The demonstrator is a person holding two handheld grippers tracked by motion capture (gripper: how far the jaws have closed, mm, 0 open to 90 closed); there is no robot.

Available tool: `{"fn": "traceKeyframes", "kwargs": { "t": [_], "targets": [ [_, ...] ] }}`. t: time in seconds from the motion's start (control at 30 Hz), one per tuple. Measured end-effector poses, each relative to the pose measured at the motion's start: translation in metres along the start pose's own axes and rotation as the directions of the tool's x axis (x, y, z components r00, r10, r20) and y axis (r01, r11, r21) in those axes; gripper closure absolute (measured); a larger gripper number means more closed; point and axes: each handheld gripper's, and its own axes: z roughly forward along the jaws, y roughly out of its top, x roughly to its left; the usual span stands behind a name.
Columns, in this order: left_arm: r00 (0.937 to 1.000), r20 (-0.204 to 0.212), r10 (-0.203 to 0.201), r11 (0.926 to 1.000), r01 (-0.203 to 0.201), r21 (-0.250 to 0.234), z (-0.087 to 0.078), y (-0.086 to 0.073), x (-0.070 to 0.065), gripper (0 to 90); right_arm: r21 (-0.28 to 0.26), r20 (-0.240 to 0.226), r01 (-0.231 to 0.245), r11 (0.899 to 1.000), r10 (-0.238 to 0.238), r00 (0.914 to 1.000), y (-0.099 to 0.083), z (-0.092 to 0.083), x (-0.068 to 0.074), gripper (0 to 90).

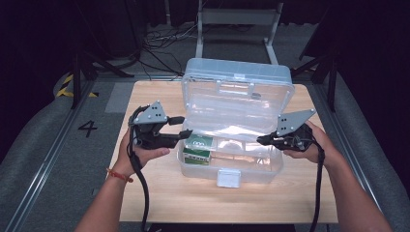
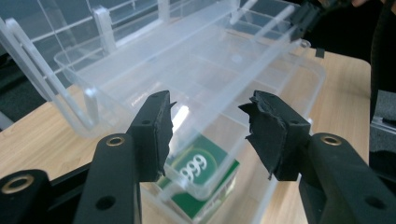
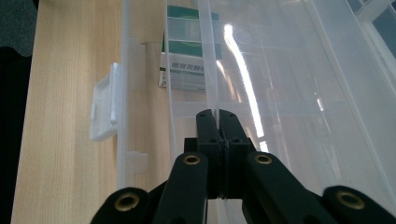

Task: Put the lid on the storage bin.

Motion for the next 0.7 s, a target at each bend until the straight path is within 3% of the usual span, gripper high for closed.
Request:
{"fn": "traceKeyframes", "kwargs": {
  "t": [0.07,0.2,0.37,0.53,0.7],
  "targets": [
    [1.0000,-0.001,-0.001,1.0000,0.001,0.006,0.004,0.003,0.004,50.6,-0.001,0.001,0.000,1.000,0.000,1.0000,0.000,0.000,0.000,88.9],
    [0.9989,-0.011,-0.047,0.9989,0.047,-0.005,0.017,0.008,0.021,55.7,-0.001,0.006,-0.001,1.000,0.001,1.0000,0.000,0.000,0.001,88.8],
    [0.9967,-0.030,-0.076,0.9970,0.076,-0.014,0.025,0.008,0.034,60.8,-0.003,0.011,0.003,1.000,-0.003,0.9999,-0.001,-0.001,0.001,88.6],
    [0.9935,-0.088,-0.072,0.9974,0.072,-0.003,0.031,0.007,0.045,68.6,-0.010,0.012,0.002,1.000,-0.002,0.9999,-0.002,-0.001,0.001,88.5],
    [0.9896,-0.114,-0.087,0.9962,0.087,-0.001,0.035,0.007,0.055,72.9,-0.009,0.016,0.000,1.000,0.000,0.9999,-0.001,0.000,0.002,88.4]
  ]
}}
